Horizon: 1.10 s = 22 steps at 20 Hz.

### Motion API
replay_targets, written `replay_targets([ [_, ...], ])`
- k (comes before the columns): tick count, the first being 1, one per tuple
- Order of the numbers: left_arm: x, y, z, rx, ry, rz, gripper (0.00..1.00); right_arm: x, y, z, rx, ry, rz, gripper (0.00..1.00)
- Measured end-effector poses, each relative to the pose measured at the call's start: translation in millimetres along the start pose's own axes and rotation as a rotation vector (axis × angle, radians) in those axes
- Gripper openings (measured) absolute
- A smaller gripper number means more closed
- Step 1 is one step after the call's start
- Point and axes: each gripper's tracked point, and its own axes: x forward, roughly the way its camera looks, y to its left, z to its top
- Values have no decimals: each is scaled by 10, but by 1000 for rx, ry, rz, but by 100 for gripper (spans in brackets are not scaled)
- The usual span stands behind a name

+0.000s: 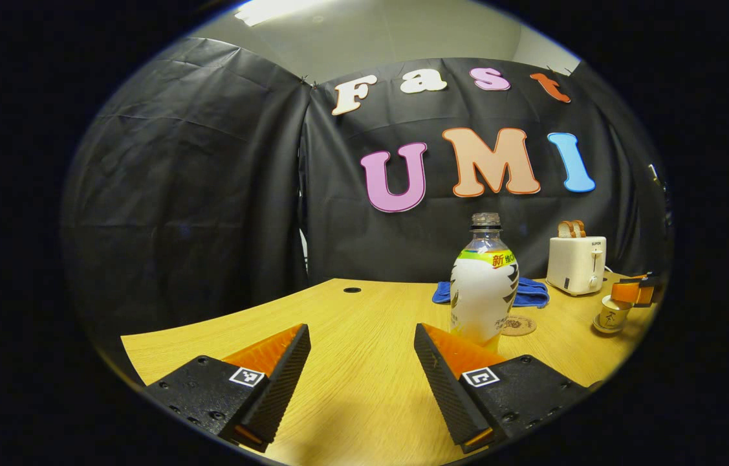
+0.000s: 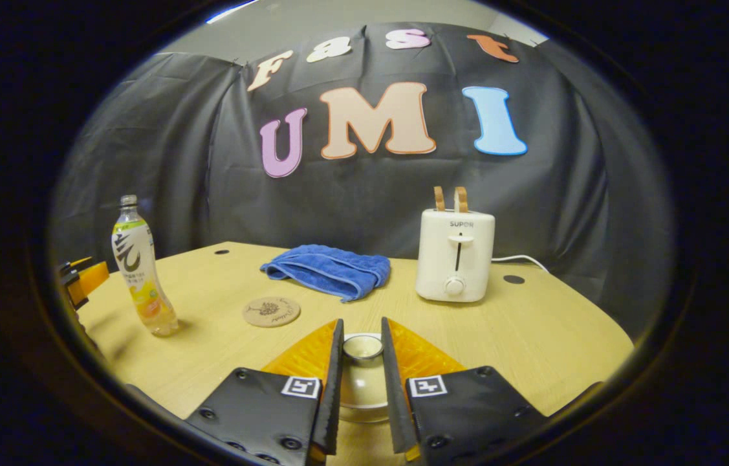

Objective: Open the teacup lid with one hand, grasp the water bottle and pour water into the teacup with the other hand; after pouring, place the water bottle on the coaster and then close the teacup lid.

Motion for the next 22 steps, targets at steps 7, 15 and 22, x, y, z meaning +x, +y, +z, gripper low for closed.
replay_targets([
  [7,19,-105,10,-2,-4,-51,94,-175,-112,108,34,-88,-24,36],
  [15,1,-744,5,-12,-9,-392,94,-441,-265,127,35,-128,-64,35],
  [22,164,-1170,-94,-3,52,-526,94,-611,-420,132,42,-142,-92,35],
])
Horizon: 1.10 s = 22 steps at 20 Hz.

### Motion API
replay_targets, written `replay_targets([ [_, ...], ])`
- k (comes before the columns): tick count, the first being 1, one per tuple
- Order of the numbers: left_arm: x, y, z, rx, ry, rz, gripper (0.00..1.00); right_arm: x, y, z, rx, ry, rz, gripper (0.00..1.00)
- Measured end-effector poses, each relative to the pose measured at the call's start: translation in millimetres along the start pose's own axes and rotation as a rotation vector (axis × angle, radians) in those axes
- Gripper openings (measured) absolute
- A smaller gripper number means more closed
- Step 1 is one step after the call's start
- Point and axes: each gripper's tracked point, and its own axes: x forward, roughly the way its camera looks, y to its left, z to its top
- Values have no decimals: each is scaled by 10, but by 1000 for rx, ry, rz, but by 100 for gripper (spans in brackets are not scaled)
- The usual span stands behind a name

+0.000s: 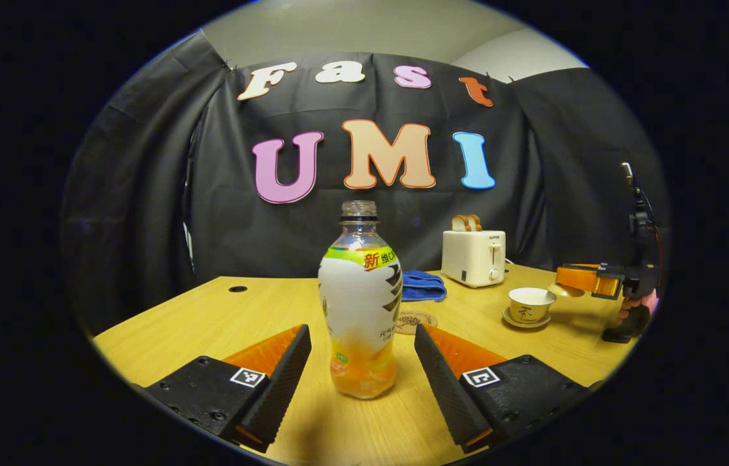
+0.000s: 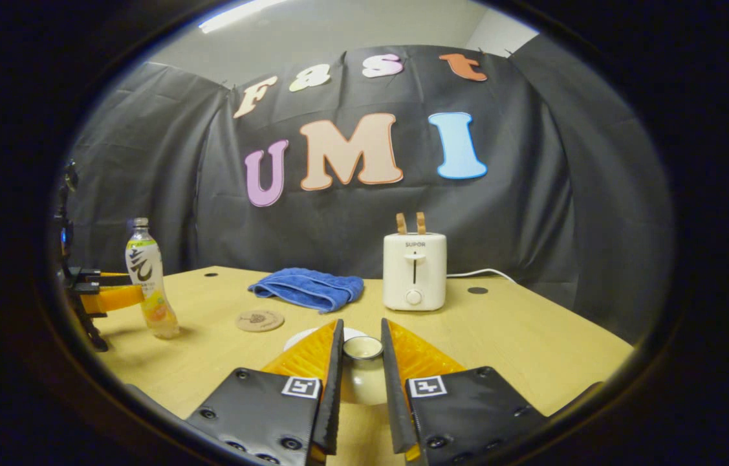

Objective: Open the teacup lid with one hand, grasp the water bottle and pour water into the teacup with the other hand; after pouring, place the water bottle on the coaster and then close the teacup lid.

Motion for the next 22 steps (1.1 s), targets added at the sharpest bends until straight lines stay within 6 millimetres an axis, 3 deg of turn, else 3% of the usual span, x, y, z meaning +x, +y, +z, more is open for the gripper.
replay_targets([
  [8,388,-15,-130,2,72,44,91,-92,-145,40,0,-20,-28,35],
  [13,476,-23,-130,4,73,71,68,-117,-199,28,0,-21,-50,35],
  [17,515,-72,-145,8,86,83,59,-128,-238,23,1,-22,-58,35],
  [19,543,-153,-120,28,99,79,56,-153,-268,26,1,-22,-57,35],
  [22,656,-313,117,141,75,68,55,-176,-345,14,1,-23,-68,35],
])
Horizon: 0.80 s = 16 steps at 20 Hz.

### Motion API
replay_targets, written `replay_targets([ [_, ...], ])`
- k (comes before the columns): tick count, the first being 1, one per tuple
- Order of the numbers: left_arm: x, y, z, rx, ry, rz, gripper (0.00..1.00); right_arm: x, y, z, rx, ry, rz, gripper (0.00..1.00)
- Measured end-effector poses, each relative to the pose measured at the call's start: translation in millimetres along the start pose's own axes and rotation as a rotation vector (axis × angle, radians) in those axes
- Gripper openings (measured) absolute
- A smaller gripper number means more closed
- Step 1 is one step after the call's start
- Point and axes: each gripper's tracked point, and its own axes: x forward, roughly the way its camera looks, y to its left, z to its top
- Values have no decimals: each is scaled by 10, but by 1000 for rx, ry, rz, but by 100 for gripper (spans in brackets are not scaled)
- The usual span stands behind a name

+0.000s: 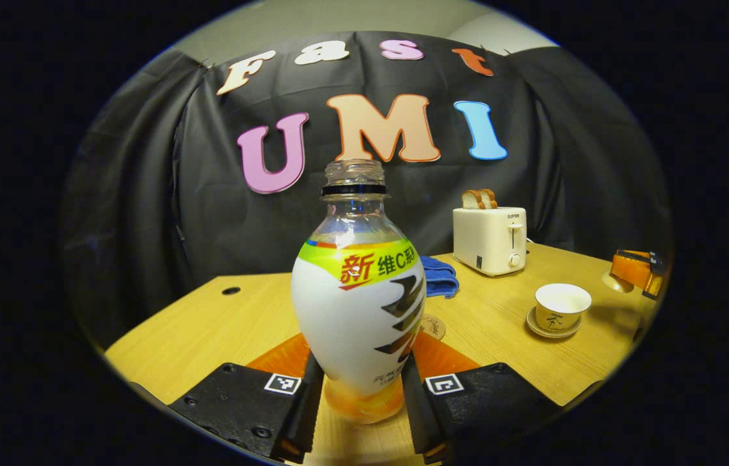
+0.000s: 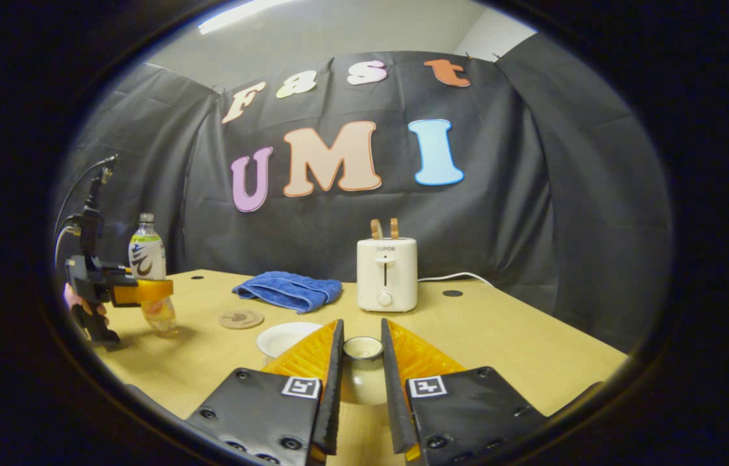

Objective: Open the teacup lid with one hand, grasp the water bottle and pour water into the teacup with the other hand; after pouring, place the water bottle on the coaster and then close the teacup lid.

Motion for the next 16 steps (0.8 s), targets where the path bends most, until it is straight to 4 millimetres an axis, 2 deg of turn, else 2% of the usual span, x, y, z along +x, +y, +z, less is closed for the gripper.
replay_targets([
  [5,173,-193,204,247,4,6,55,-2,-210,16,0,-2,-53,35],
  [10,360,-316,192,589,29,21,55,-24,-444,20,-1,-6,-106,35],
  [11,338,-349,187,666,27,13,55,-26,-461,25,-1,-7,-110,35],
  [14,421,-604,135,869,19,-38,55,-15,-476,26,-2,-6,-119,35],
  [16,412,-707,71,960,29,-76,55,-19,-491,27,-2,-5,-118,35],
])
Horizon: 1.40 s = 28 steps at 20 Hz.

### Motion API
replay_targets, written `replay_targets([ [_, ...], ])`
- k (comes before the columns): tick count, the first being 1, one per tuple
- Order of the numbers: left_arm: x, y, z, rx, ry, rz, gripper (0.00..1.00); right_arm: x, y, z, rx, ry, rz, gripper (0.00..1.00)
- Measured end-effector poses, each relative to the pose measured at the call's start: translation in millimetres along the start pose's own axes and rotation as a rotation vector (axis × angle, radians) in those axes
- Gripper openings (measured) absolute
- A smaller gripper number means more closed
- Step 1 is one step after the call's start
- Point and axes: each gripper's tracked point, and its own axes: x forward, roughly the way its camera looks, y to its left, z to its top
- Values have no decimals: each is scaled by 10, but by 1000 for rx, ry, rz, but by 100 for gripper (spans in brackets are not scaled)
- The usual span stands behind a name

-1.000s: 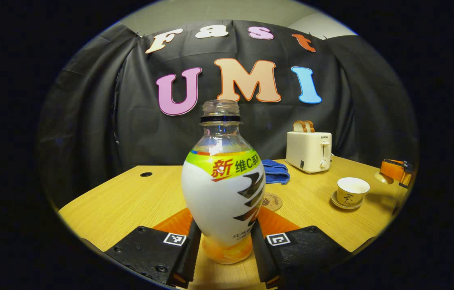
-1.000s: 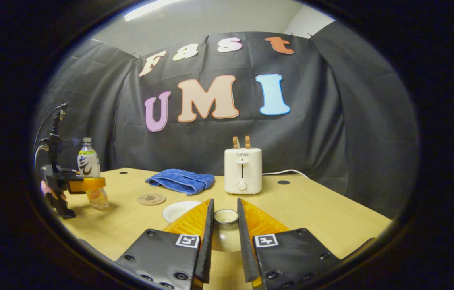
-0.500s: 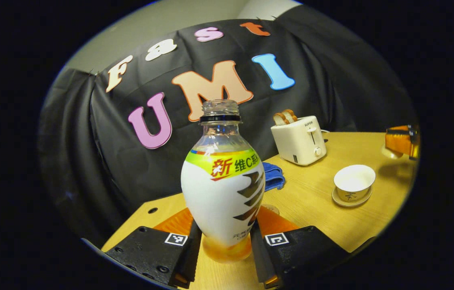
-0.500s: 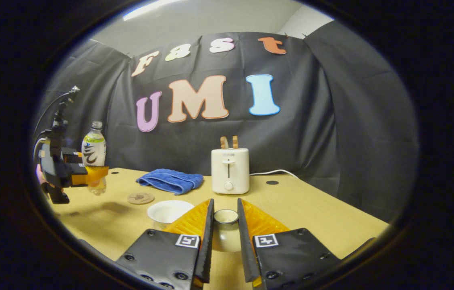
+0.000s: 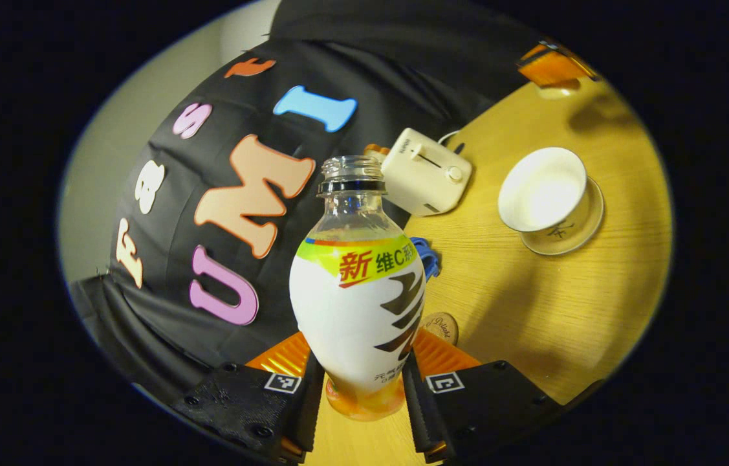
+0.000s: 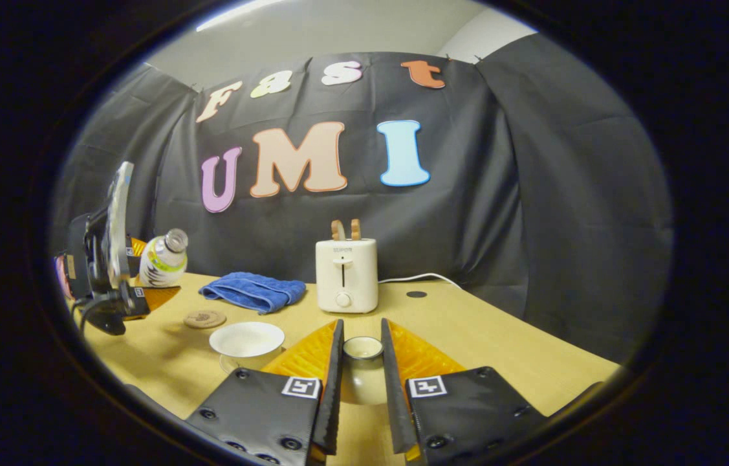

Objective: Open the teacup lid with one hand, grasp the water bottle and pour water into the teacup with the other hand; after pouring, place the water bottle on the coaster and then close the teacup lid.

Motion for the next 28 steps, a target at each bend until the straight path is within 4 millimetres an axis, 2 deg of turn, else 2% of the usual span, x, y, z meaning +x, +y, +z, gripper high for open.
replay_targets([
  [4,82,-123,5,181,35,-55,55,3,-3,-4,-1,1,2,35],
  [12,230,-65,109,474,37,-69,55,9,-11,-6,-1,3,6,35],
  [28,266,124,233,809,46,-48,55,11,-17,1,-1,5,9,35],
])
